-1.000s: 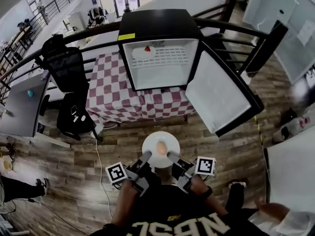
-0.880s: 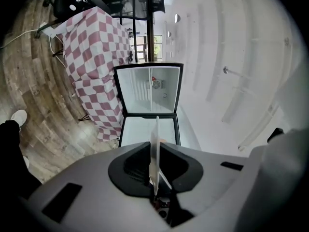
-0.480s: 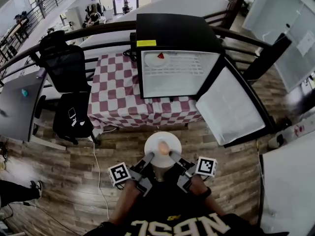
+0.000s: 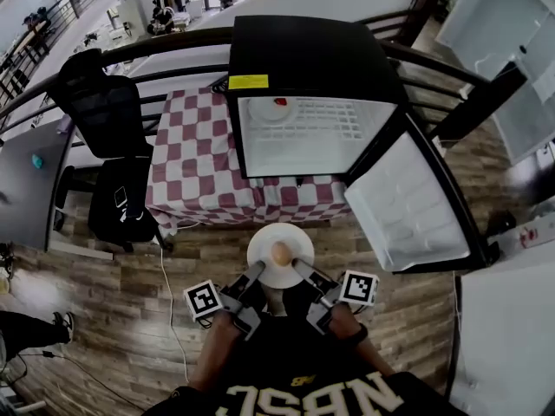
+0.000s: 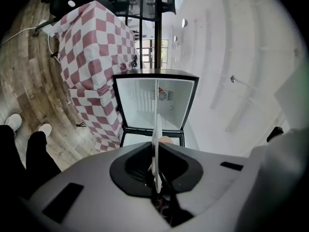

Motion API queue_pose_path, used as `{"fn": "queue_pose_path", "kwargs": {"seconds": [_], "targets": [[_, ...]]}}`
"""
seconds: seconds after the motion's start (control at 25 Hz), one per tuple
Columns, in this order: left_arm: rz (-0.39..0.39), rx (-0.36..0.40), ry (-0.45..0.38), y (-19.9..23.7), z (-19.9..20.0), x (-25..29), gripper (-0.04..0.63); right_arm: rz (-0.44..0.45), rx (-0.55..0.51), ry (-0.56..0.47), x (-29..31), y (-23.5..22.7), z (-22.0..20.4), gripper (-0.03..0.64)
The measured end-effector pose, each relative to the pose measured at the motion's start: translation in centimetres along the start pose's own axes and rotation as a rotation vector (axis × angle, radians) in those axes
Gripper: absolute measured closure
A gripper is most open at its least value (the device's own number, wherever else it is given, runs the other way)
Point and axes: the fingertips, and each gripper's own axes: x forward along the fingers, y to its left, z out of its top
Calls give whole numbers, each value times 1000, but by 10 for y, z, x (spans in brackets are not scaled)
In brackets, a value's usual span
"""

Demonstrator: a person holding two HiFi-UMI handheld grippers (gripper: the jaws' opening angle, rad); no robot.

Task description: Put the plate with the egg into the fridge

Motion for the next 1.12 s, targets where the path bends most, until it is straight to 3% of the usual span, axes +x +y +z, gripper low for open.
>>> {"fn": "queue_pose_path", "kwargs": {"seconds": [0.16, 0.36, 0.64, 0.72, 0.84, 1.0, 1.12], "targets": [[0, 46, 8, -15, 7, 38, 549, 50, 22, 2, 5, 3, 39, 578], [0, 51, -16, -23, 17, 87, 549, 95, 32, -22, 8, 4, 92, 578], [16, 95, -13, -38, 19, 165, 549, 94, 28, -98, -6, -6, 166, 578], [28, 111, -21, -40, 16, 177, 552, 123, -2, -112, -9, -1, 179, 578], [63, 145, -28, -40, 14, 192, 557, 62, 13, -123, -17, -10, 190, 578], [97, 158, -22, -40, 23, 208, 557, 146, -11, -147, -4, -2, 211, 578], [120, 161, 5, -38, 31, 222, 557, 111, 29, -167, 2, -11, 222, 578]]}}
